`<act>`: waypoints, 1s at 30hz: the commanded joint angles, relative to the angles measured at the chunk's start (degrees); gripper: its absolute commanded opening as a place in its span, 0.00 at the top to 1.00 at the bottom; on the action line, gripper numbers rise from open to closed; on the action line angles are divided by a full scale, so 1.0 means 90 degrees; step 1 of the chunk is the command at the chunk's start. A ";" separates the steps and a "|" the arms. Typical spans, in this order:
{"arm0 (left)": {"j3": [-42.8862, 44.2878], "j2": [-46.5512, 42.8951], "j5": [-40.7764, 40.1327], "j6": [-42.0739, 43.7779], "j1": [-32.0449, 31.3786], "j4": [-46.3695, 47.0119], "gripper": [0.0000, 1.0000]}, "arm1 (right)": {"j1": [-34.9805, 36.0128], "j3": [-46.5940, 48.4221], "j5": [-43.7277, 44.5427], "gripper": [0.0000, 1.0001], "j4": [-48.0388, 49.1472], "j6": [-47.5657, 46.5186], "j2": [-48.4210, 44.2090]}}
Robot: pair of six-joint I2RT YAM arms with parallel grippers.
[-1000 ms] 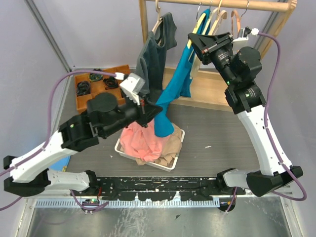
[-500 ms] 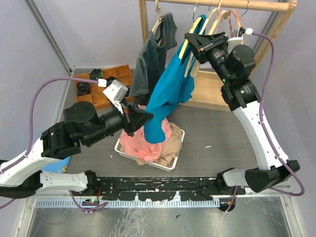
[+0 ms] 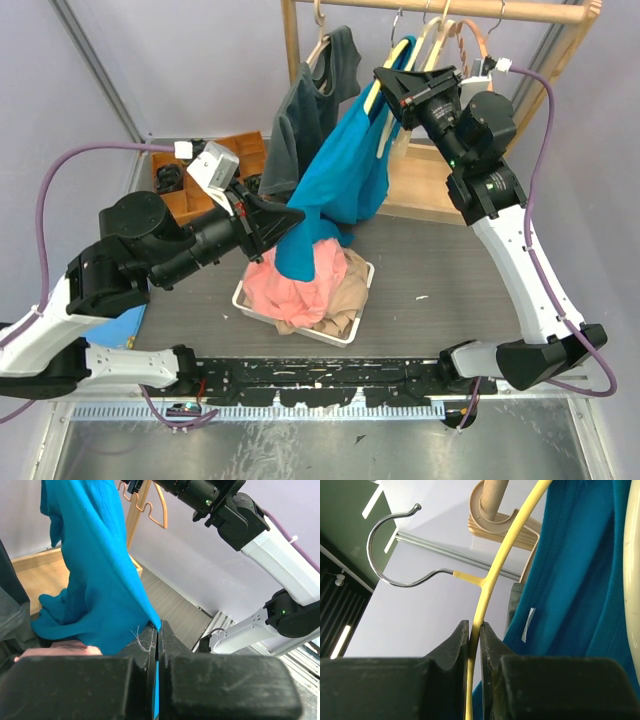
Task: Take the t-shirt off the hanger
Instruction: Pick up the hanger from the clothesline.
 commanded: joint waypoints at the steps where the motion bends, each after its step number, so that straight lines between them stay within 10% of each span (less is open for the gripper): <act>1: 0.0211 -0.0023 0.0054 0.0133 -0.0080 0.0263 0.80 | -0.0056 0.0054 0.0314 1.00 0.0788 -0.0391 -0.0235; 6: 0.0158 -0.0037 -0.0301 0.0196 -0.0071 0.0323 0.46 | -0.0056 -0.0023 0.0085 0.99 0.0813 -0.0339 -0.0374; 19: 0.1112 0.0750 -0.1800 0.1450 0.0044 0.0646 0.33 | -0.0056 -0.0846 -0.0674 1.00 0.0813 -0.0389 -0.1228; 30: 0.1998 0.1995 0.0364 0.0378 0.1849 0.0608 0.27 | -0.0057 -0.1218 -0.1497 0.99 0.0798 -0.0407 -0.1925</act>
